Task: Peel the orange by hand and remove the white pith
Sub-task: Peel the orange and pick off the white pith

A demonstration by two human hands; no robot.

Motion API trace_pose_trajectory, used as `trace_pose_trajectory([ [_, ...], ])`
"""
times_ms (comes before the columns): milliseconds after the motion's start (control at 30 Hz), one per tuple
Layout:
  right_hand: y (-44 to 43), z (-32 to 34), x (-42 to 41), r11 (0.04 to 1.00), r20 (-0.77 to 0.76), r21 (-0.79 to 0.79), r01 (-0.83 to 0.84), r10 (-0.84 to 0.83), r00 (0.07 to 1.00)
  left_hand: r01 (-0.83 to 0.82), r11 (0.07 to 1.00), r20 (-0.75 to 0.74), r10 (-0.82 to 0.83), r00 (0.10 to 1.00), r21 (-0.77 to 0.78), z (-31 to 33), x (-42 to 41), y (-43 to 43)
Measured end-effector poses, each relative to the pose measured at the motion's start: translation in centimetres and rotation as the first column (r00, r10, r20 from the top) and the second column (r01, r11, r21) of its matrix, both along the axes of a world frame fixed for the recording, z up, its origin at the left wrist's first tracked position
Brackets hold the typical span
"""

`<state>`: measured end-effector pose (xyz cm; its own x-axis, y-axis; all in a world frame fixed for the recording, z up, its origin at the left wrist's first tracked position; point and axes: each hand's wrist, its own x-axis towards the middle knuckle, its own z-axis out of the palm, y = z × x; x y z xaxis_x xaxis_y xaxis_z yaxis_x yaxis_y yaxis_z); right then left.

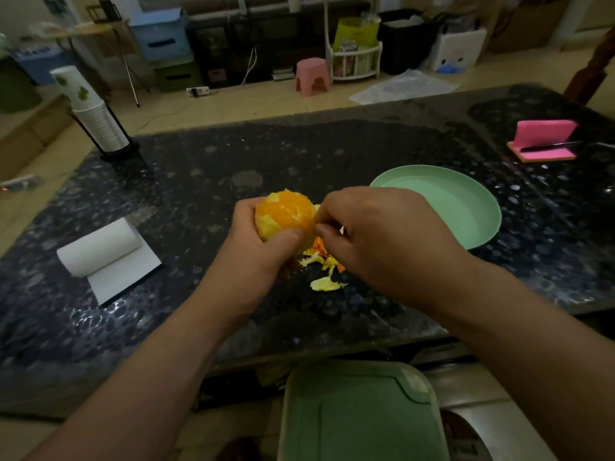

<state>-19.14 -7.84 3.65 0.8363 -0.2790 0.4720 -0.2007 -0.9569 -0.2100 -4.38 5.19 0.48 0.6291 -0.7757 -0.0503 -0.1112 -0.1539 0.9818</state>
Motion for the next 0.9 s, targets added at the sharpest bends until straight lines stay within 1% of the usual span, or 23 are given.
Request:
trace_pose_trajectory([
  [100, 0.1, -0.3, 0.2, 1.0, 0.033, -0.018, 0.016, -0.016, 0.999, -0.003, 0.999, 0.02, 0.002, 1.0, 0.044, -0.2, 0.0, -0.1],
  [167, 0.1, -0.4, 0.2, 1.0, 0.068, 0.009, 0.022, -0.023, 0.997, 0.002, 0.999, -0.027, -0.001, 1.0, 0.032, -0.2, -0.3, -0.1],
  [300, -0.4, -0.9, 0.1, 0.989, 0.127, 0.141, 0.045, -0.063, 0.99, 0.0, 0.999, -0.212, -0.008, 0.977, -0.037, -0.1, -0.8, -0.3],
  [400, -1.1, -1.4, 0.0, 0.959, 0.115, 0.271, 0.085, -0.12, 0.986, 0.014, 0.997, -0.3, -0.038, 0.953, -0.082, 0.1, -0.8, -0.2],
  [467, -1.4, -1.4, -0.2, 0.937, 0.096, 0.339, 0.084, -0.123, 0.988, 0.009, 0.994, -0.323, -0.042, 0.945, -0.105, 0.3, -0.8, -0.2],
  [600, -0.8, -0.6, -0.5, 0.915, 0.142, 0.404, 0.001, -0.064, 0.988, -0.014, 0.995, -0.329, -0.02, 0.944, -0.1, 0.2, -0.5, -0.1],
  [667, -0.3, -0.4, -0.5, 0.89, 0.138, 0.456, 0.005, -0.076, 0.987, -0.021, 0.995, -0.349, -0.016, 0.937, -0.102, 0.3, -0.6, -0.1],
  [733, 0.2, -0.6, -0.2, 0.841, 0.082, 0.539, 0.041, -0.101, 0.992, -0.028, 0.992, -0.384, -0.023, 0.923, -0.126, 0.2, -0.8, -0.2],
  [767, 0.5, -0.7, -0.1, 0.8, 0.055, 0.597, 0.056, -0.11, 0.992, -0.036, 0.99, -0.393, -0.021, 0.919, -0.137, 0.2, -0.9, -0.3],
  [833, 0.8, -0.7, 0.2, 0.678, 0.025, 0.732, 0.061, -0.117, 0.993, -0.058, 0.987, -0.375, -0.003, 0.927, -0.151, 0.2, -1.0, -0.3],
  [900, 1.0, -0.5, 0.2, 0.561, 0.019, 0.826, 0.051, -0.118, 0.993, -0.064, 0.985, -0.315, 0.011, 0.949, -0.158, 0.1, -1.0, -0.3],
])
